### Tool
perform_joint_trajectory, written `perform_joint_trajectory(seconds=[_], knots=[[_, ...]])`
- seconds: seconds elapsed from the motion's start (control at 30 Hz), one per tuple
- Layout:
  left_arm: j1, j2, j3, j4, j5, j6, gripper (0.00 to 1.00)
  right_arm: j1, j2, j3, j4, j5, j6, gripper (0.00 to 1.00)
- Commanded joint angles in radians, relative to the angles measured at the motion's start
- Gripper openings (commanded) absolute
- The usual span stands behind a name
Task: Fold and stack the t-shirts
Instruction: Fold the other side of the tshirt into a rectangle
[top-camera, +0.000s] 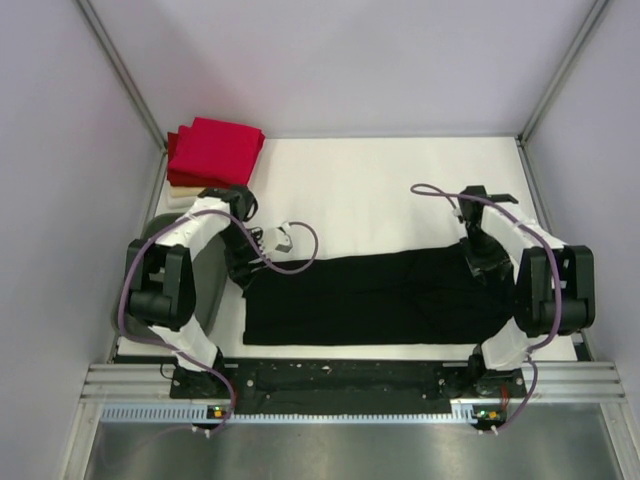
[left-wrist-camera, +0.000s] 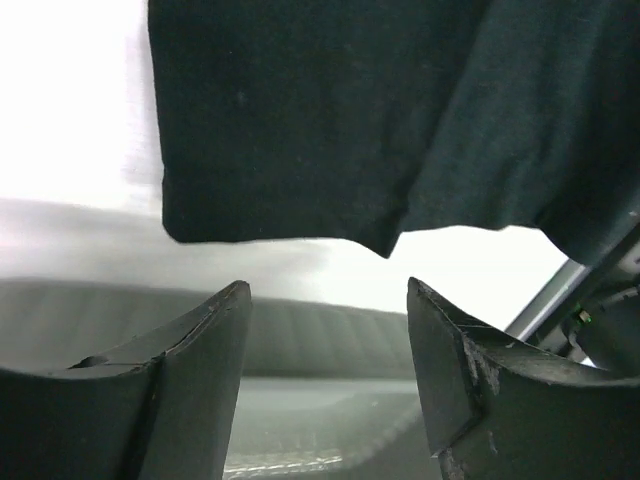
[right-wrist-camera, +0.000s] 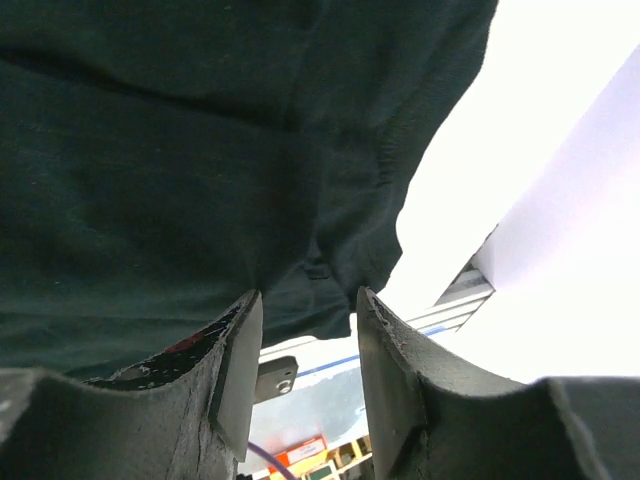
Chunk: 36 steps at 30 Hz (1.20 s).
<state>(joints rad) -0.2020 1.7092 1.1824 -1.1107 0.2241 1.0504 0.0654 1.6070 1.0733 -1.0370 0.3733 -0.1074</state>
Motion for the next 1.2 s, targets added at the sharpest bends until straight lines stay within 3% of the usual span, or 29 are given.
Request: perform_joint_trajectory(seconds=[0.0,0.1,0.23,0.3,0.37,0.5,0.67,0.77,0.93,1.17], knots=[[0.001,-0.097,0.129,-0.193,0.087,0.083,0.69,0.01,-0.085,0.025,-0.008,0.098,0.02,0.43],[-0.007,-0.092,0.197,-0.23,0.194,0.073,0.65,0.01,-0.127,0.086,0.008,0.032,0.032,0.43],[-0.066,-0.057,0.168,-0.085,0.244,-0.062,0.26,0.005,-0.17,0.143,0.081,-0.057,0.078,0.41],[-0.088,-0.027,0.137,0.013,0.183,-0.145,0.22,-0.03,-0.182,0.139,0.164,-0.112,0.127,0.38],[-0.089,0.003,0.126,0.076,0.135,-0.202,0.25,-0.091,-0.171,0.129,0.234,-0.196,0.17,0.38],[-0.086,0.003,0.082,0.239,-0.008,-0.302,0.43,-0.153,-0.107,0.1,0.369,-0.215,0.189,0.49],[-0.08,0.015,0.022,0.38,-0.15,-0.336,0.52,-0.179,0.049,0.122,0.486,-0.272,0.173,0.47],[-0.08,0.046,-0.018,0.397,-0.17,-0.337,0.54,-0.191,0.152,0.154,0.494,-0.313,0.187,0.37],[-0.08,0.061,-0.122,0.411,-0.187,-0.337,0.51,-0.222,0.287,0.223,0.471,-0.315,0.212,0.0],[-0.079,0.035,-0.256,0.416,-0.209,-0.337,0.48,-0.226,0.425,0.433,0.52,-0.5,0.294,0.0]])
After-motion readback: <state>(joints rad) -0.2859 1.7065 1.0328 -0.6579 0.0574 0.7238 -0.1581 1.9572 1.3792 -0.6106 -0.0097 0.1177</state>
